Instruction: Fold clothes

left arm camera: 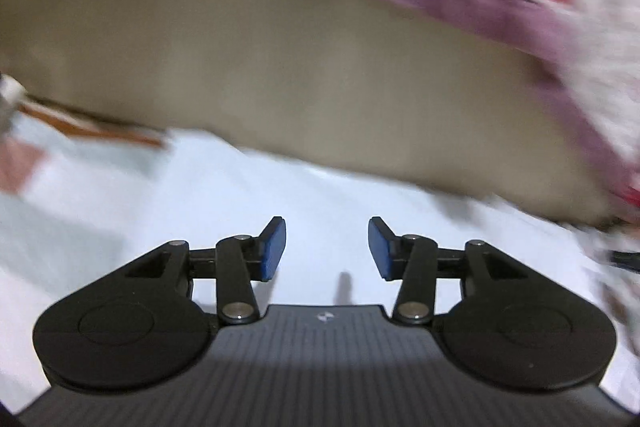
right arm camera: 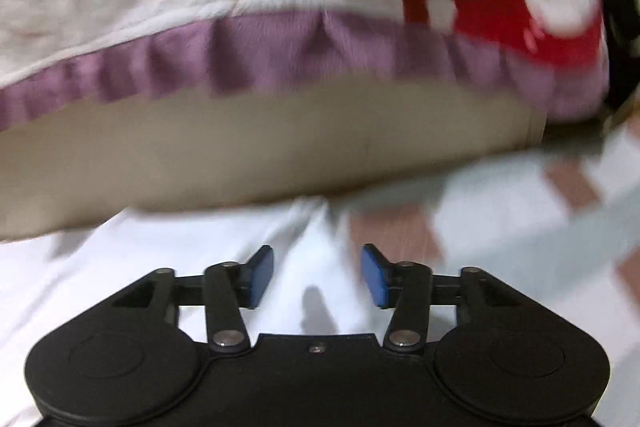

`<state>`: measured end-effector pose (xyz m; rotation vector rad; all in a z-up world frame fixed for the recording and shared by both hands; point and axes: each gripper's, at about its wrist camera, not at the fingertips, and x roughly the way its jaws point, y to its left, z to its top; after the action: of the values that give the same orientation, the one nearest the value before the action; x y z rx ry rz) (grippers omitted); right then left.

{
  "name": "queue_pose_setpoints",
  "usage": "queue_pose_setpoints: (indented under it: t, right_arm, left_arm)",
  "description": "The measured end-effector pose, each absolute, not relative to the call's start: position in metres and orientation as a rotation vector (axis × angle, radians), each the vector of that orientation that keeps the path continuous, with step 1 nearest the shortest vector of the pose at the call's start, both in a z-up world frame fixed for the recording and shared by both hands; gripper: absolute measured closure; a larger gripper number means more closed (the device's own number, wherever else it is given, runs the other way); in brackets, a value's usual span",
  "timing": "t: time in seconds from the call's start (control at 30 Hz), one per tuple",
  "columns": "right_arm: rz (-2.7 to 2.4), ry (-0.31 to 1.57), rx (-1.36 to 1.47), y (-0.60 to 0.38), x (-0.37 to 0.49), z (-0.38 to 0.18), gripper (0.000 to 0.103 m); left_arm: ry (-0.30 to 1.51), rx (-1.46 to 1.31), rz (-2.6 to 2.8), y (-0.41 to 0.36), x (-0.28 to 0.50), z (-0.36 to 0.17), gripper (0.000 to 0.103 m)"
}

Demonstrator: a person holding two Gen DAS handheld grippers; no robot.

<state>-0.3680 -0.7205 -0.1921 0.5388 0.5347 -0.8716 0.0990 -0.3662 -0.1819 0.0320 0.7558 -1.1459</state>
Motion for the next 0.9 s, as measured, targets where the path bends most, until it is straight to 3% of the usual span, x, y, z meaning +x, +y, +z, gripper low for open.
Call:
queue_pose_setpoints:
  t: [0.03,0.1,0.27,0.33,0.4,0.5,0.63,0.7,0.9]
  right_arm:
    - [-0.832,0.565,0.586,-0.718,-0.372,-0.194,0.048]
    - [-0.725,0.533,0.635,-0.715,-0.372,-0.186,0.048]
    - [-0.515,0.608,0.629,-0.669,-0.34,-0.176,0.048]
    - [-0.483,0.661,0.59,-0.649,-0.332,-0.175,0.048]
    - [-0.52,0.725,0.568,-0.632,-0.336,-0.177,0.048]
    - [-0.685,0.802,0.65,-0.626,-0.368,-0.175,0.045]
    - [-0.802,0.801,0.865,-0.637,-0.431,-0.17,0.039]
    - [-0.826,0.787,0.963,-0.645,-0.461,-0.169,0.034]
    - [-0.658,0.67,1.403,-0.657,-0.515,-0.205,0.033]
  left_arm:
    - [0.77,0.058,-1.186,-0.358,0.087,-0.181,0.043]
    - [0.811,0.152,-1.211,-0.348,0.062,-0.185,0.035]
    - [0.785,0.481,-1.016,-0.336,0.015,-0.206,0.038]
    - [0.737,0.531,-0.967,-0.332,0.01,-0.204,0.069]
    - [0.655,0.651,-0.834,-0.331,0.005,-0.197,0.066]
    - [0.68,0.562,-0.721,-0.314,-0.007,-0.175,0.049]
    - [0.808,0.278,-0.898,-0.282,-0.036,-0.14,0.044]
    - [0.832,0.284,-1.019,-0.281,-0.07,-0.13,0.041]
    - [1.034,0.194,-1.335,-0.29,-0.153,-0.147,0.04]
